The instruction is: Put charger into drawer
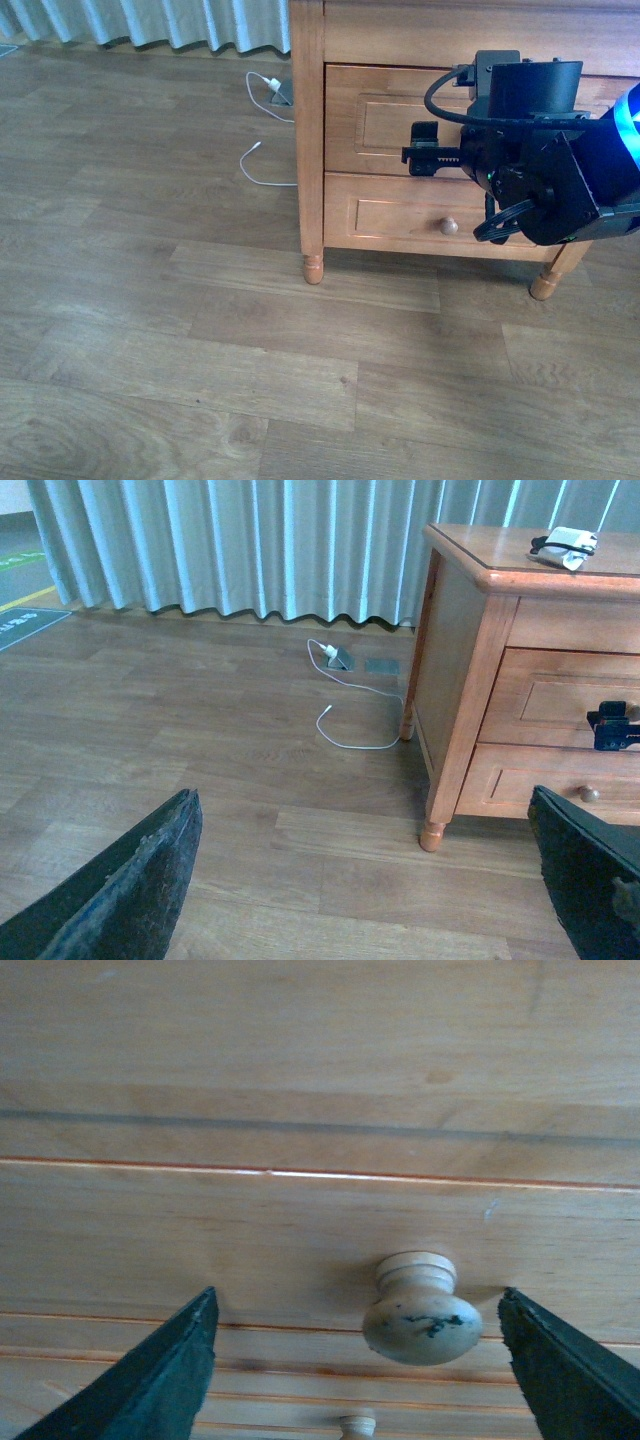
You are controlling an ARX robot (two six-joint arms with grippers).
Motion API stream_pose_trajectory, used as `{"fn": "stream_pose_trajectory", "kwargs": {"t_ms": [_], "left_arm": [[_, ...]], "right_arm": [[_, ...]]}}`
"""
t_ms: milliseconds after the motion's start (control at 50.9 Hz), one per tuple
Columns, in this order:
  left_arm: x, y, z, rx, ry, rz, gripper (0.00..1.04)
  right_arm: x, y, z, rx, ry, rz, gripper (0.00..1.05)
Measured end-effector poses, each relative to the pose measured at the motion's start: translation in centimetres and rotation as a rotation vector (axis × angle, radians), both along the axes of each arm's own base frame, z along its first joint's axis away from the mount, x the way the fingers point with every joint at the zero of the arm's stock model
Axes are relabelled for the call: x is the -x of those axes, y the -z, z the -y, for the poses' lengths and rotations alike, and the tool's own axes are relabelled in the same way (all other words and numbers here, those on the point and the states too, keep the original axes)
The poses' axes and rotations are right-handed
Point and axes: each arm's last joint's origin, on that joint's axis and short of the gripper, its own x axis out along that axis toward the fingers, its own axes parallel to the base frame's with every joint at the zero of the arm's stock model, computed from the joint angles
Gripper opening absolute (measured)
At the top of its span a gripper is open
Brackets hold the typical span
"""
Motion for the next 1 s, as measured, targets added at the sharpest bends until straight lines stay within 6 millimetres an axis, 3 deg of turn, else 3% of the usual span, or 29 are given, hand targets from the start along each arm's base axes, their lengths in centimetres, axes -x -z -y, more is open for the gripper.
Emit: {"fn": "stream_pose_trajectory", "kwargs": {"t_ms": [39,137,236,354,491,570,648,903,1002], "left_arm": [[0.0,0.0,0.0,0.000,0.000,0.000,0.99],[0.0,0.0,0.0,0.000,0.000,0.000,0.99],[0.0,0.0,0.0,0.000,0.000,0.000,0.99],[0.0,0.0,0.0,0.000,0.000,0.000,0.99],[0.0,0.0,0.0,0.000,0.000,0.000,0.99],[0.0,0.0,0.0,0.000,0.000,0.000,0.99],[0.0,0.0,0.0,0.000,0.000,0.000,0.99],[0.0,0.0,0.0,0.000,0.000,0.000,0.99],[0.0,0.0,0.0,0.000,0.000,0.000,0.99]], "right_arm": [[0.0,0.0,0.1,0.001,0.002,0.000,0.80],[0.0,0.0,0.2,-0.001,0.004,0.000,0.90],[0.0,0.0,0.2,-0.001,0.005,0.000,0.88],[-0.1,0.0,0.4,-0.001,0.015,0.001,0.75],[-0.1,-0.2,0.5,-0.006,0.008,0.004,0.90],[-0.1,-0.3,0.5,-0.007,0.014,0.007,0.83],[-0.2,-0.5,0.7,-0.009,0.014,0.009,0.83],[-0.2,-1.0,1.1,0.000,0.013,0.017,0.35],[-0.2,-1.1,1.0,0.003,0.009,0.018,0.25]]}}
